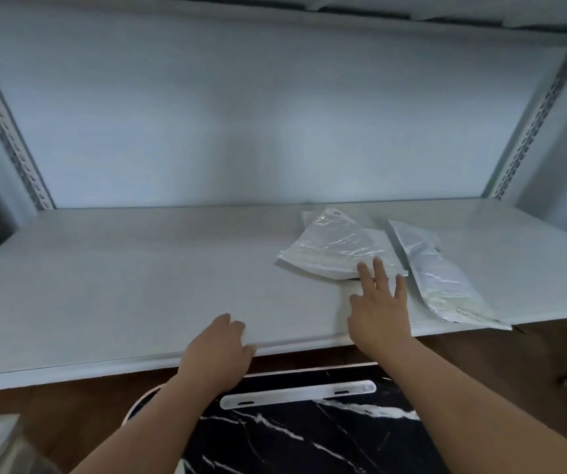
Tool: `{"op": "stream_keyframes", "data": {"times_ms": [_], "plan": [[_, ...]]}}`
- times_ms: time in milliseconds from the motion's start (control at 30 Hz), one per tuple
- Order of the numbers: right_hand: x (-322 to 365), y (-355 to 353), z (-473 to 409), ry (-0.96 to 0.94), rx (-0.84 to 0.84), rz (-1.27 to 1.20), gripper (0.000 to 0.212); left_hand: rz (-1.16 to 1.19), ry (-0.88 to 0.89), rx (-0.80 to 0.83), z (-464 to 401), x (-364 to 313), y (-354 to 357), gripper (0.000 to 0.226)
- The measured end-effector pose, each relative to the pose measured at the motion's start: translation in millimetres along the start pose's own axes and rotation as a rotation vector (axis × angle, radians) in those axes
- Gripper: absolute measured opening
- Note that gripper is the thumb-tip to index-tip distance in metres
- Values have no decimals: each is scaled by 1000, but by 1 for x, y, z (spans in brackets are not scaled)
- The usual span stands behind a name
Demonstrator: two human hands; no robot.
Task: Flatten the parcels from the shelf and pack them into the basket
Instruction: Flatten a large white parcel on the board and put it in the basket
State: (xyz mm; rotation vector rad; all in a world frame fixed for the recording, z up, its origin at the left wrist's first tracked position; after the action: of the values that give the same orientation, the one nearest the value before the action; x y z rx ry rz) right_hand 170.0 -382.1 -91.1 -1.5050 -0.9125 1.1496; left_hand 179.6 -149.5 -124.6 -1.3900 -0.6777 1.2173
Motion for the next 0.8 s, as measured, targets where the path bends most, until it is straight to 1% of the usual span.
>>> {"op": "stream_keyframes", "data": {"times_ms": [67,133,200,267,333,367,400,433,467,500,533,567,633,700,733,767,800], "plan": [[-6,7,-14,8,1,28,31,-71,5,-48,-5,1,10,37],[-10,11,-25,40,17,41,36,-160,19,-138,-5,1,11,33],[-14,11,-30,90,14,63,45,-173,32,-188,-5,2,12,34],[-13,9,-28,108,-37,53,48,-123,26,-188,-6,5,15,39],[-1,7,-15,27,-158,-21,43,61,-15,-224,-4,7,9,48],[8,6,-4,-34,-239,-39,36,221,-67,-284,0,8,2,53],[15,5,9,-78,-310,-80,29,441,-143,-357,5,11,-4,59],[23,4,24,-126,-365,-149,25,716,-233,-411,11,14,-7,66],[32,5,43,-186,-400,-205,24,1027,-328,-420,20,13,-6,72],[43,8,63,-251,-405,-236,25,1304,-408,-399,27,9,-2,75],[55,10,84,-314,-414,-254,27,1487,-474,-349,33,6,2,71],[67,11,106,-372,-411,-290,31,1599,-499,-309,39,3,5,61],[86,12,144,-489,-378,-365,36,1677,-551,-335,54,4,10,39],[99,5,176,-617,-366,-456,31,1605,-658,-433,74,12,16,31],[101,-1,187,-652,-367,-561,33,1554,-680,-465,85,18,17,31],[97,-8,192,-633,-380,-703,38,1521,-669,-476,96,23,16,33],[88,-15,192,-552,-391,-845,41,1493,-613,-451,104,27,16,34]]}}
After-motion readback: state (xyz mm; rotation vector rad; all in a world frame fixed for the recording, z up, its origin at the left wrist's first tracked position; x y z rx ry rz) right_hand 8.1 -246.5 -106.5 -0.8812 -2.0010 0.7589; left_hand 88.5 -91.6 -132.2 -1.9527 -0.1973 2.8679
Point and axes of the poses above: each hand's wrist, its own z-axis away from the middle knuckle, its own y-axis out of the palm, x = y × z, the point moved 6 cm from there along -z, towards the middle knuckle, and after that the axes turned 7 degrees about y, right-handed, at the moved point
